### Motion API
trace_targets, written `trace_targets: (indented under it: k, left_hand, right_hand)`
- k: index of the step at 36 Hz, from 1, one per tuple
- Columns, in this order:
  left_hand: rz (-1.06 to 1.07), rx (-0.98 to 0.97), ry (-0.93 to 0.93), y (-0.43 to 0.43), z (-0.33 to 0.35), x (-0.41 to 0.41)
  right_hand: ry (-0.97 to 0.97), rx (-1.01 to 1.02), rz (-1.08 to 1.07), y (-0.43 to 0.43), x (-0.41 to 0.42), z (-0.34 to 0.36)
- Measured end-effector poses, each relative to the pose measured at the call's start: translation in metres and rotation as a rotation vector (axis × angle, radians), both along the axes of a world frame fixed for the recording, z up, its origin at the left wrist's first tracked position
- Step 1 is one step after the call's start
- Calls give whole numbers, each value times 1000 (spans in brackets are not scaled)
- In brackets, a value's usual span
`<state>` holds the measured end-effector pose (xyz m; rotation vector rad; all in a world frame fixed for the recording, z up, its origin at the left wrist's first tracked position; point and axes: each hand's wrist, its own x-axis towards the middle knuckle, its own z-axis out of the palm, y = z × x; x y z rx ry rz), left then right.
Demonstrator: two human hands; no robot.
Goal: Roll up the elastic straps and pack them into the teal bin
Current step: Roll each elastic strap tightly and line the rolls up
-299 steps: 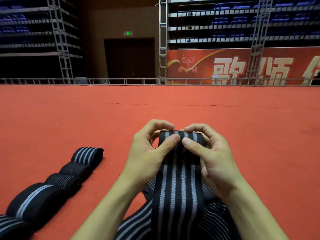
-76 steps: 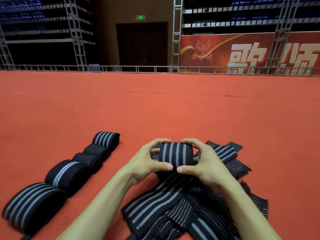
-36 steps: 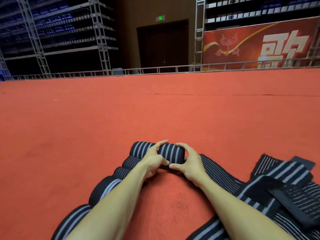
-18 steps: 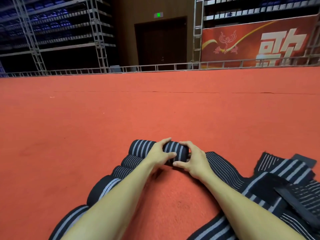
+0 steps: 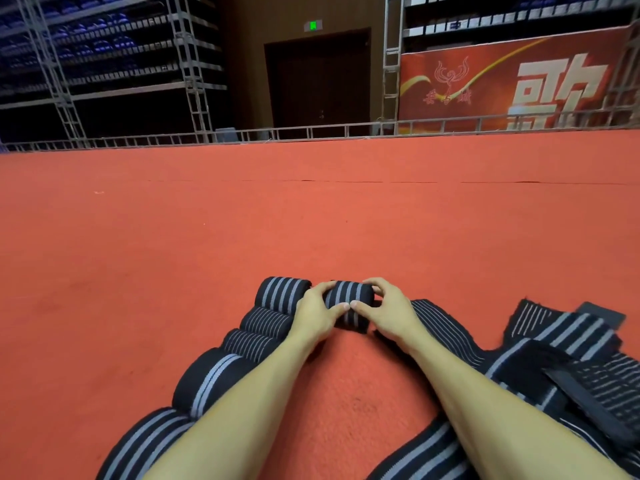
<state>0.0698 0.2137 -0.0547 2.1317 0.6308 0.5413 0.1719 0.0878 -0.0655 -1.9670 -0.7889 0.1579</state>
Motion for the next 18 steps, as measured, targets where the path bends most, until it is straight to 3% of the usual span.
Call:
trace_targets:
  k: [8, 18]
  left_hand:
    - [-113, 219, 130, -12, 22, -11]
    - [-237, 368, 223, -74, 36, -61]
  right_hand:
    - [-108, -82, -6, -20, -8, 30]
    - [-385, -518, 159, -111, -40, 63]
